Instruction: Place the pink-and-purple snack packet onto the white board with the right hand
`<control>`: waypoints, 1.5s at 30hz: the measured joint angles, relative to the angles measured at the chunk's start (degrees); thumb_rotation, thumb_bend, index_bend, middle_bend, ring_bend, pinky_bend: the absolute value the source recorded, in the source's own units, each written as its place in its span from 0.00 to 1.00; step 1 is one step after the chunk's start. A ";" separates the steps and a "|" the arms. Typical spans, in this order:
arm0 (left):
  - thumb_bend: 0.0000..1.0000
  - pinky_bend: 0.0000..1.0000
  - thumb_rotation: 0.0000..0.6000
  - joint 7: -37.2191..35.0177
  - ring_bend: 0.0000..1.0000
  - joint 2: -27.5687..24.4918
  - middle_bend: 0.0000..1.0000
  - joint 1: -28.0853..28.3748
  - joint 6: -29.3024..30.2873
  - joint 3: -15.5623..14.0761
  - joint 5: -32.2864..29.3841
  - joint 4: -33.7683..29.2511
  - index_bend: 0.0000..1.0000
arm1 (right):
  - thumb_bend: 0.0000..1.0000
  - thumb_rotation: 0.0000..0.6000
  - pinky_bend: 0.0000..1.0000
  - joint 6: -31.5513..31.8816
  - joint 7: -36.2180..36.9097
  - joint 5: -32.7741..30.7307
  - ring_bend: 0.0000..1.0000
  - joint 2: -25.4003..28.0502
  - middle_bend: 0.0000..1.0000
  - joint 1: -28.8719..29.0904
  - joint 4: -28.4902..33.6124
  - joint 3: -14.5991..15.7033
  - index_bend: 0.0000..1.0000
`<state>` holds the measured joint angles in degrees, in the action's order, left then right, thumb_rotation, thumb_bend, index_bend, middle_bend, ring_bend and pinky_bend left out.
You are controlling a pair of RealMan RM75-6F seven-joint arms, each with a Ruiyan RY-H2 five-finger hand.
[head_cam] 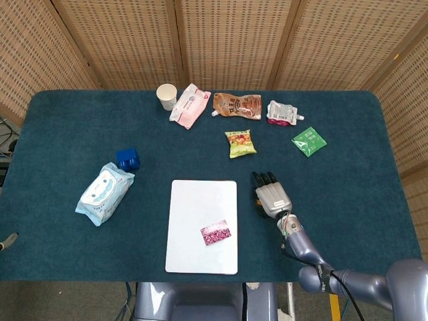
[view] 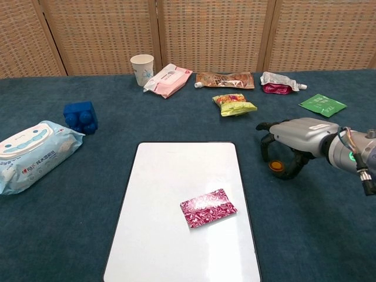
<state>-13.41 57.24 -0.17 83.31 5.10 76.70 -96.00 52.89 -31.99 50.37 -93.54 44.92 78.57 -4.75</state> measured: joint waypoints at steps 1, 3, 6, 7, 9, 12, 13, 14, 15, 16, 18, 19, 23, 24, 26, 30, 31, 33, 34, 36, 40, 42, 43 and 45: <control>0.00 0.00 0.98 0.01 0.00 0.01 0.00 0.00 -0.02 0.00 -0.02 0.01 0.00 | 0.39 1.00 0.00 -0.11 0.03 -0.01 0.00 -0.06 0.00 -0.02 -0.15 -0.01 0.41; 0.00 0.00 0.98 0.04 0.00 0.03 0.00 0.01 -0.06 -0.01 -0.04 0.01 0.00 | 0.39 1.00 0.00 -0.35 0.11 -0.02 0.00 -0.17 0.00 -0.08 -0.41 -0.05 0.42; 0.00 0.00 0.98 0.06 0.00 0.05 0.00 0.01 -0.06 -0.02 -0.06 0.00 0.00 | 0.39 1.00 0.00 -0.54 0.15 0.04 0.00 -0.37 0.00 -0.17 -0.81 -0.07 0.48; 0.00 0.00 0.98 0.06 0.00 0.04 0.00 0.01 -0.07 0.00 -0.10 0.01 0.00 | 0.39 1.00 0.00 -0.60 0.17 0.05 0.00 -0.45 0.00 -0.19 -0.94 -0.09 0.51; 0.00 0.00 0.98 0.06 0.00 0.04 0.00 0.01 -0.08 0.03 -0.14 0.02 0.00 | 0.39 1.00 0.00 -0.68 0.22 0.04 0.00 -0.57 0.00 -0.26 -1.17 -0.16 0.57; 0.00 0.00 0.98 0.06 0.00 0.03 0.00 0.00 -0.10 0.00 -0.14 0.06 0.00 | 0.40 1.00 0.00 -0.56 0.19 0.27 0.00 -0.67 0.00 -0.38 -1.42 -0.21 0.61; 0.00 0.00 0.98 0.06 0.00 0.03 0.00 0.01 -0.12 -0.01 -0.13 0.06 0.00 | 0.40 1.00 0.00 -0.51 0.24 0.38 0.00 -0.67 0.00 -0.42 -1.44 -0.23 0.61; 0.00 0.00 0.98 0.04 0.00 0.04 0.00 0.02 -0.14 0.00 -0.15 0.07 0.00 | 0.40 1.00 0.00 -0.46 0.31 0.52 0.00 -0.66 0.00 -0.48 -1.42 -0.24 0.62; 0.00 0.00 0.98 0.04 0.00 0.04 0.00 0.02 -0.13 0.00 -0.14 0.06 0.00 | 0.40 1.00 0.00 -0.41 0.43 0.74 0.00 -0.59 0.00 -0.57 -1.36 -0.25 0.62; 0.00 0.00 0.98 0.02 0.00 0.03 0.00 0.01 -0.11 0.01 -0.14 0.06 0.00 | 0.40 1.00 0.00 -0.39 0.50 0.85 0.00 -0.52 0.00 -0.63 -1.28 -0.26 0.62; 0.00 0.00 0.98 -0.04 0.00 0.01 0.00 0.00 -0.05 0.04 -0.13 0.02 0.00 | 0.40 1.00 0.00 -0.33 0.60 1.06 0.00 -0.31 0.00 -0.70 -0.98 -0.28 0.62; 0.00 0.00 0.98 -0.07 0.00 -0.01 0.00 0.00 -0.04 0.05 -0.12 -0.01 0.00 | 0.40 1.00 0.00 -0.26 0.60 1.22 0.00 -0.18 0.00 -0.73 -0.77 -0.29 0.62; 0.00 0.00 0.98 -0.19 0.00 -0.10 0.00 -0.02 -0.02 0.05 -0.06 -0.07 0.00 | 0.40 1.00 0.00 0.23 0.43 2.00 0.00 0.74 0.00 -0.83 1.13 -0.33 0.62; 0.00 0.00 0.98 -0.22 0.00 -0.11 0.00 -0.02 -0.03 0.04 -0.04 -0.08 0.00 | 0.40 1.00 0.00 0.42 0.37 2.26 0.00 1.09 0.00 -0.84 2.02 -0.39 0.62; 0.00 0.00 0.98 -0.26 0.00 -0.15 0.00 0.00 -0.03 0.02 0.06 -0.12 0.00 | 0.40 1.00 0.00 0.68 0.33 2.60 0.00 1.75 0.00 -0.82 3.80 -0.58 0.62; 0.00 0.00 0.98 -0.25 0.00 -0.17 0.00 -0.03 0.05 -0.05 0.25 -0.21 0.00 | 0.40 1.00 0.00 1.24 -0.24 3.17 0.00 3.63 0.00 -0.51 9.72 -1.19 0.62; 0.00 0.00 0.98 -0.24 0.00 -0.18 0.00 -0.03 0.06 -0.06 0.27 -0.23 0.00 | 0.40 1.00 0.00 1.35 -0.52 3.29 0.00 3.99 0.00 -0.37 11.07 -1.32 0.62; 0.00 0.00 0.98 -0.15 0.00 -0.16 0.00 -0.02 0.09 -0.10 0.38 -0.30 0.00 | 0.40 1.00 0.00 1.59 -1.58 3.54 0.00 4.57 0.00 0.10 14.25 -1.54 0.62; 0.00 0.00 0.98 -0.09 0.00 -0.15 0.00 -0.02 0.08 -0.11 0.40 -0.31 0.00 | 0.40 1.00 0.00 1.71 -2.26 3.55 0.00 4.71 0.00 0.36 15.59 -1.59 0.62; 0.00 0.00 0.98 0.05 0.00 -0.07 0.00 0.04 -0.06 -0.16 0.38 -0.27 0.00 | 0.40 1.00 0.00 2.09 -4.50 3.22 0.00 4.70 0.00 1.10 18.18 -1.65 0.62; 0.00 0.00 0.98 0.05 0.00 -0.01 0.00 0.10 -0.18 -0.14 0.25 -0.18 0.00 | 0.40 1.00 0.00 3.35 -9.16 0.70 0.00 2.91 0.00 2.81 20.75 -1.99 0.62; 0.00 0.00 0.98 -0.13 0.00 -0.04 0.00 0.08 -0.20 -0.12 0.18 -0.14 0.00 | 0.40 1.00 0.00 3.92 -10.62 -1.45 0.00 1.11 0.00 3.72 20.96 -2.32 0.62; 0.00 0.00 0.98 -0.24 0.00 -0.06 0.00 0.07 -0.21 -0.10 0.14 -0.12 0.00 | 0.40 1.00 0.00 4.16 -11.32 -2.42 0.00 0.30 0.00 4.12 20.88 -2.43 0.62; 0.00 0.00 0.98 -0.50 0.00 -0.12 0.00 0.09 -0.33 -0.07 0.07 -0.04 0.00 | 0.40 1.00 0.00 4.86 -13.22 -4.54 0.00 -1.63 0.00 5.06 20.30 -2.59 0.62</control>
<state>-13.91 57.13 -0.08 82.98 5.03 76.77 -96.04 57.75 -45.21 45.82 -95.17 49.98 98.87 -7.34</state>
